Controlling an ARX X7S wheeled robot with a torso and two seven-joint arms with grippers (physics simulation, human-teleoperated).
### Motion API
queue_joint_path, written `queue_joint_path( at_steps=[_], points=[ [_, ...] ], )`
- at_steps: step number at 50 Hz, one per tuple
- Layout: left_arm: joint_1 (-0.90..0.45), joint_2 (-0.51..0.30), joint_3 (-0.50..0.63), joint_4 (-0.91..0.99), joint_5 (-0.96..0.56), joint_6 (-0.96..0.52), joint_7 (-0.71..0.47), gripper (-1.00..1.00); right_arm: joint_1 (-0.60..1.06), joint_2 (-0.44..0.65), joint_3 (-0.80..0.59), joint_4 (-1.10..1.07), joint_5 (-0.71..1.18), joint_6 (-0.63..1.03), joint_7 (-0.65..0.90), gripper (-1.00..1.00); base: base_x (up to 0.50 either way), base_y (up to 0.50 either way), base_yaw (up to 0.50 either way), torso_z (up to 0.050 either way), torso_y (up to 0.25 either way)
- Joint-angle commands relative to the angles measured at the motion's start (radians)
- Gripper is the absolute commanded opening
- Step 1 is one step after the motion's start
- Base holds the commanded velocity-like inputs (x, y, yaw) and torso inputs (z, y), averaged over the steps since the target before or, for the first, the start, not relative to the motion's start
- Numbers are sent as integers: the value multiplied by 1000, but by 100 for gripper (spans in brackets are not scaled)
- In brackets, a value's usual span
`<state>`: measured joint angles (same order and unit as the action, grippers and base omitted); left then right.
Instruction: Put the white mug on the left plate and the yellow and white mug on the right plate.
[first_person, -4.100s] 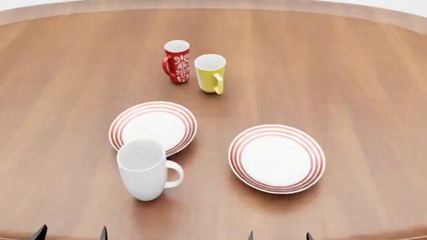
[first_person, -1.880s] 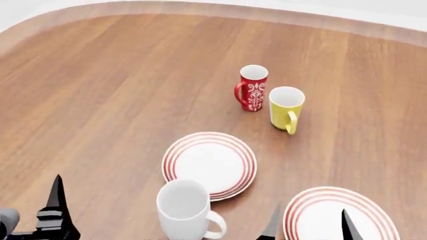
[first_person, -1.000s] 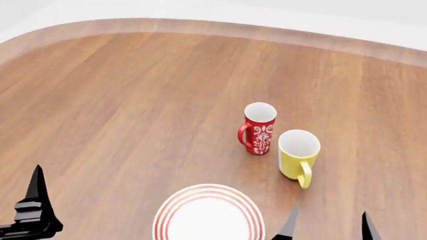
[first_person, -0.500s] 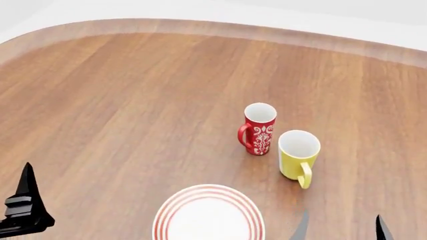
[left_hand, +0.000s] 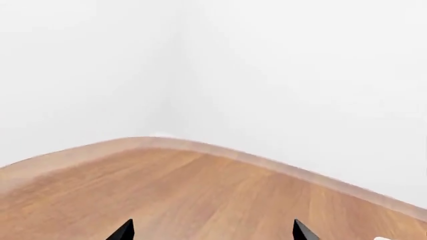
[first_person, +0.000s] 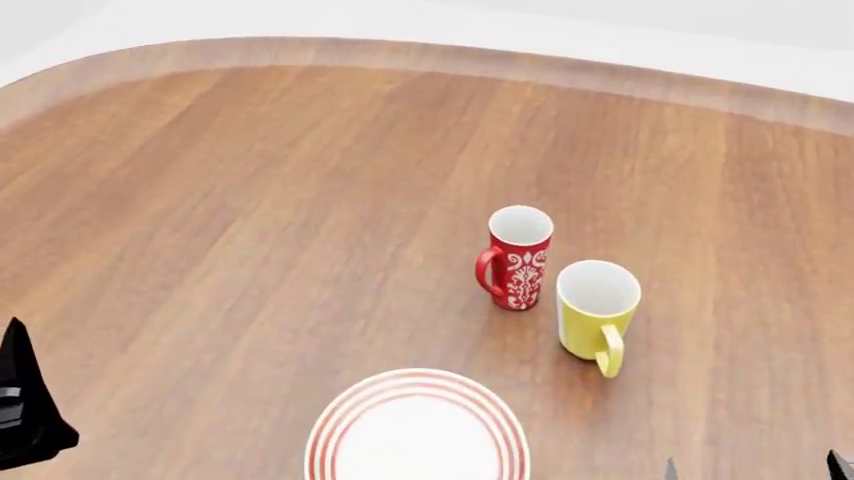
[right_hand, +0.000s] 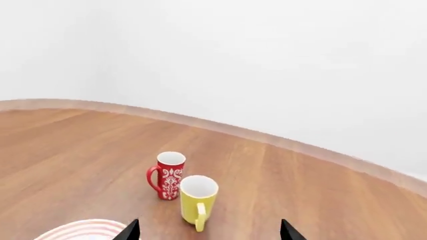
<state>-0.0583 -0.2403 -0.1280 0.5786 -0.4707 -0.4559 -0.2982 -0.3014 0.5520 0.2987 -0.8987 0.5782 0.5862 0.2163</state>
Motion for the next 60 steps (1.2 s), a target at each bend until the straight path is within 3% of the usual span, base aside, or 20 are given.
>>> queue_joint_path(
  at_steps=[1,5,9,20,36,52,60],
  points=[
    [-6,-17,-26,12,-30,-4,1,100,-136,99,63,-130,91,54,-74,100,0,0,0,0,0],
    [-15,-18,-29,7,-38,-8,-2,100,-181,152,99,-146,156,36,-62,100,0,0,0,0,0],
    [-18,-18,-28,-5,-34,6,3,100,-349,238,160,-147,203,-130,-53,100,0,0,0,0,0],
    [17,-25,-53,71,-67,-28,-35,100,-478,195,277,-145,224,-178,-160,100,0,0,0,0,0],
    [23,-33,-65,68,-76,-9,-35,100,-452,192,58,-126,4,-182,-306,100,0,0,0,0,0],
    [5,-46,-113,70,-117,-24,-63,100,-280,225,-187,-31,-68,-187,-398,100,0,0,0,0,0],
    [11,-51,-128,86,-136,-30,-74,100,-203,238,-214,5,-20,-142,-411,100,0,0,0,0,0]
  ],
)
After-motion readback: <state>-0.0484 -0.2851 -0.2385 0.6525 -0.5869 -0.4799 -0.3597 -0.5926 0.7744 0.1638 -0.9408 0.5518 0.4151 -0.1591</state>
